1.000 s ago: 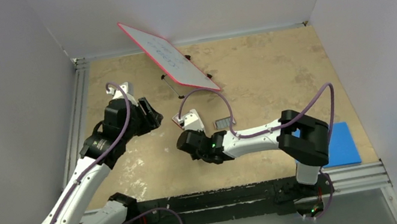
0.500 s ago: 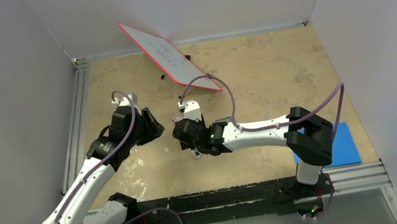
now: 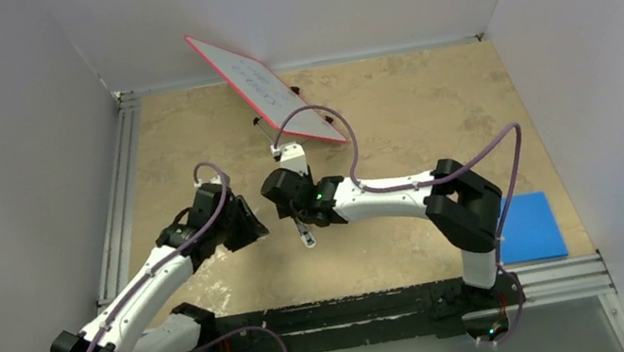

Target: Load the staples into the stapler

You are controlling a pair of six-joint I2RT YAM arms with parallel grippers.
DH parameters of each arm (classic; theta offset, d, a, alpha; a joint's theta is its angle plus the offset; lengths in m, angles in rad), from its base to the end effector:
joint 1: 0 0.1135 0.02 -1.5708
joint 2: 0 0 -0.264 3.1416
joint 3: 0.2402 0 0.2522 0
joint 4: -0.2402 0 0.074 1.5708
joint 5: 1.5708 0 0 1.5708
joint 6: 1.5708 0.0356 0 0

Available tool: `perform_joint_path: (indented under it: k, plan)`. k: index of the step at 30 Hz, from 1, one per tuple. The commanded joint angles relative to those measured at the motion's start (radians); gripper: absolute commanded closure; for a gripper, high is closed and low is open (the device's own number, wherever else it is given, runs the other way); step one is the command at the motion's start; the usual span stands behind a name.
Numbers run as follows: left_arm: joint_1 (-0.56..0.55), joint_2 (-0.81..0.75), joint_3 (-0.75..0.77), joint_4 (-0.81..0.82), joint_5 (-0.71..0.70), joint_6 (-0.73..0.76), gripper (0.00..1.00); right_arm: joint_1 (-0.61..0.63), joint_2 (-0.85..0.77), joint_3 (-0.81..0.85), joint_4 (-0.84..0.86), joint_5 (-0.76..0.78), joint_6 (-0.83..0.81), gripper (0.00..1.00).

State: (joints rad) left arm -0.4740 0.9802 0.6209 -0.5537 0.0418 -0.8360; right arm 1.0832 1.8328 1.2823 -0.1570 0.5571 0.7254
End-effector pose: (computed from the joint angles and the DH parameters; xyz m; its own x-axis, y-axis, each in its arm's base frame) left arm 0.1687 -0.0882 0.2161 -0.8273 -0.4088 -0.3854 -0.2014 0.8562 -0.4758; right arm 0.2077 0.3514 0.2237 -0.6004 0.0697 -0.7966 -0.2182 0.9441 0.2471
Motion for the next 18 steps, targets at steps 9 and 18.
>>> perform_joint_path:
  k: [9, 18]
  plan:
    - [-0.001, 0.095, -0.1, 0.28, 0.242, -0.027, 0.63, -0.01, 0.025, 0.013, 0.009, -0.052, -0.073, 0.64]
    - [-0.002, 0.26, -0.129, 0.465, 0.423, 0.007, 0.68, -0.01, -0.014, -0.021, 0.016, -0.027, -0.022, 0.73]
